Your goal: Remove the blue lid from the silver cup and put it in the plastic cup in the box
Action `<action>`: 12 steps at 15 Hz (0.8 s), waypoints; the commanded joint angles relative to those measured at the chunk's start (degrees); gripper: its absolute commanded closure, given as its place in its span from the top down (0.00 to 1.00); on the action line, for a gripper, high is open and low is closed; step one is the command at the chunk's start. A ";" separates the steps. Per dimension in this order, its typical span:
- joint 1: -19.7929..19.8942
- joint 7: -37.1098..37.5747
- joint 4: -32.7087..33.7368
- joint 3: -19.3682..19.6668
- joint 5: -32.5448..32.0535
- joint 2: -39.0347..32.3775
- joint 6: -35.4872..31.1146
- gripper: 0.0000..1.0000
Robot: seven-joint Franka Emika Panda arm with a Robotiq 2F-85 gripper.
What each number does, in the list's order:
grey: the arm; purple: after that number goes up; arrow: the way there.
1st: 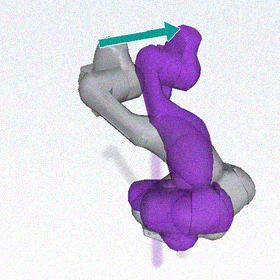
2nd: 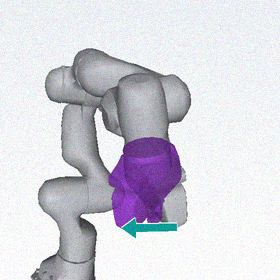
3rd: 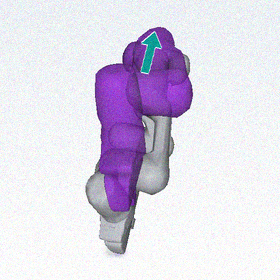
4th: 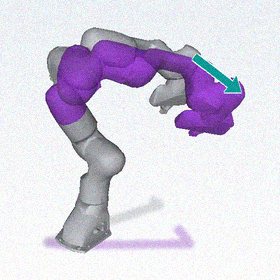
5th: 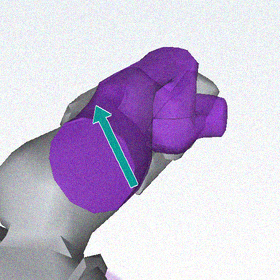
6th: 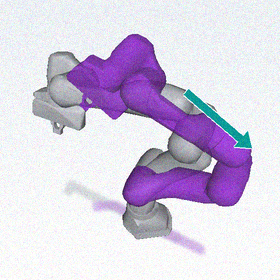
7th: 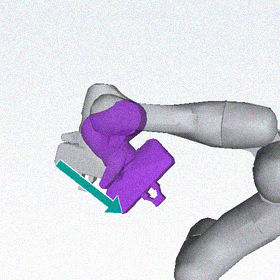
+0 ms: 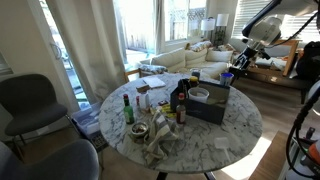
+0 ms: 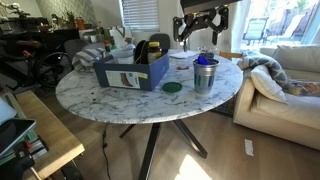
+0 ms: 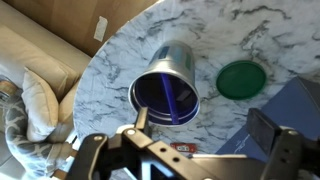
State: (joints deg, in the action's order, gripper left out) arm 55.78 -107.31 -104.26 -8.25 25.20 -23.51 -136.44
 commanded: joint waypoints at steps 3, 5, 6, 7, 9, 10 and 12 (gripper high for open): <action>-4.18 -3.58 3.53 2.35 5.19 -4.90 -5.59 0.87; -4.59 -3.76 4.55 2.19 6.09 -6.21 -6.48 0.68; -4.67 -3.82 4.92 2.14 6.36 -6.70 -6.71 0.61; -4.68 -3.84 5.33 1.94 6.85 -7.25 -6.88 0.51; -4.78 -3.72 5.98 1.73 7.46 -8.03 -6.61 0.37; -4.83 -3.68 6.22 1.65 7.69 -8.29 -6.46 0.28; -5.07 -3.54 6.42 1.56 7.93 -8.57 -6.12 0.13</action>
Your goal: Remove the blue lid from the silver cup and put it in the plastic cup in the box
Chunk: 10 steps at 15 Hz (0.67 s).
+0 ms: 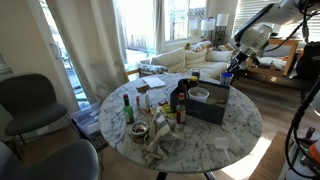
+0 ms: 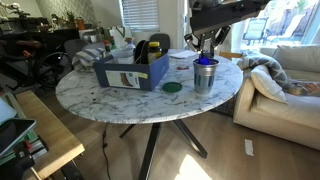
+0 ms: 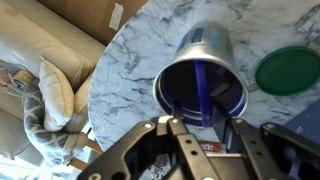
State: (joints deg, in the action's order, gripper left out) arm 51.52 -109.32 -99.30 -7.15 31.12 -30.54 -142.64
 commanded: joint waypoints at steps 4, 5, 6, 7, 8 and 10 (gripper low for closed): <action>-1.10 -1.25 1.68 0.56 2.74 -1.24 0.32 0.00; -0.99 -0.93 1.73 0.63 3.19 -0.63 0.58 0.01; -0.84 -0.72 1.79 0.64 3.87 -0.07 0.68 0.02; -0.47 -0.53 2.04 0.56 4.97 0.95 1.35 0.02; -0.28 -0.40 2.26 0.69 5.89 2.07 1.93 0.02; 0.15 -0.91 2.78 0.71 8.69 4.64 3.69 0.02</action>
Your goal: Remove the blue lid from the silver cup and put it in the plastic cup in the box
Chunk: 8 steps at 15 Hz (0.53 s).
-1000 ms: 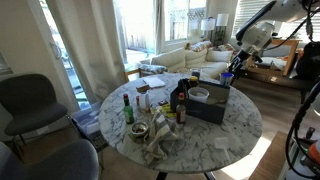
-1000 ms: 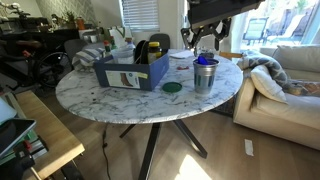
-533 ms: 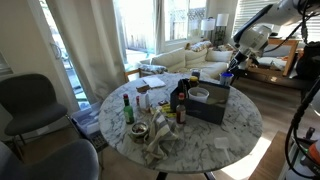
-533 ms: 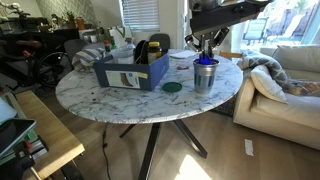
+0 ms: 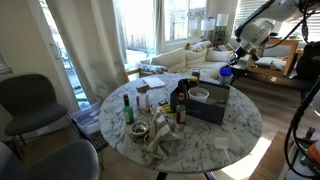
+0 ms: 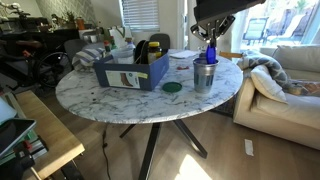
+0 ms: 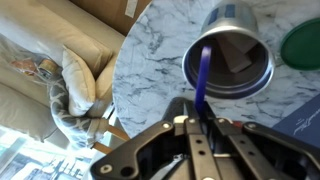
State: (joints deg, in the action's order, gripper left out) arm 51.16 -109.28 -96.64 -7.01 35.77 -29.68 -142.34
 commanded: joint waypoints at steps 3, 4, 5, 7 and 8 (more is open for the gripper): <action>1.32 -5.12 -0.09 -0.62 12.84 9.48 11.02 0.02; 0.13 -5.87 -0.93 0.30 14.95 12.30 14.27 0.02; -1.18 -6.65 -1.45 1.14 17.50 14.21 17.45 0.02; -4.39 -6.60 -2.93 3.10 20.08 17.41 24.81 0.02; -5.93 -6.49 -3.99 4.22 20.97 18.73 28.48 0.02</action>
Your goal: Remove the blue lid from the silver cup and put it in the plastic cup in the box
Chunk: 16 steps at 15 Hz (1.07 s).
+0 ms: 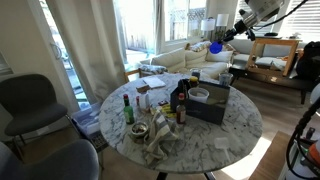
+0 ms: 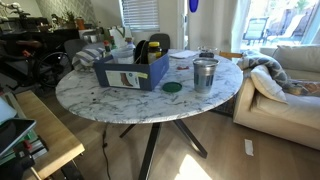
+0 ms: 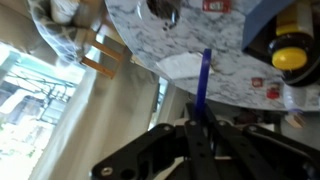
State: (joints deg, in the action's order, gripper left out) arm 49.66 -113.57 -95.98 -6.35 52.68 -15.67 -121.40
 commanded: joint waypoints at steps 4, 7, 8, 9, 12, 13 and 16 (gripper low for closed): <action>-11.44 -1.87 -9.85 8.34 5.07 7.99 20.45 0.02; -15.65 -0.21 -7.37 12.30 4.16 6.41 22.77 0.08; -16.32 -0.26 -8.00 12.72 4.23 6.43 23.39 0.08; -16.59 -0.29 -8.28 12.91 4.29 6.43 23.45 0.08; -18.81 2.61 -10.02 14.78 -3.18 4.72 29.79 0.02; -20.03 3.24 -10.28 15.71 -4.94 4.21 31.57 0.02; -22.76 7.01 -9.04 18.50 -11.58 1.99 35.59 0.02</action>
State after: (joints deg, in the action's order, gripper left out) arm 30.15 -110.12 -106.02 8.77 46.52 -11.81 -88.91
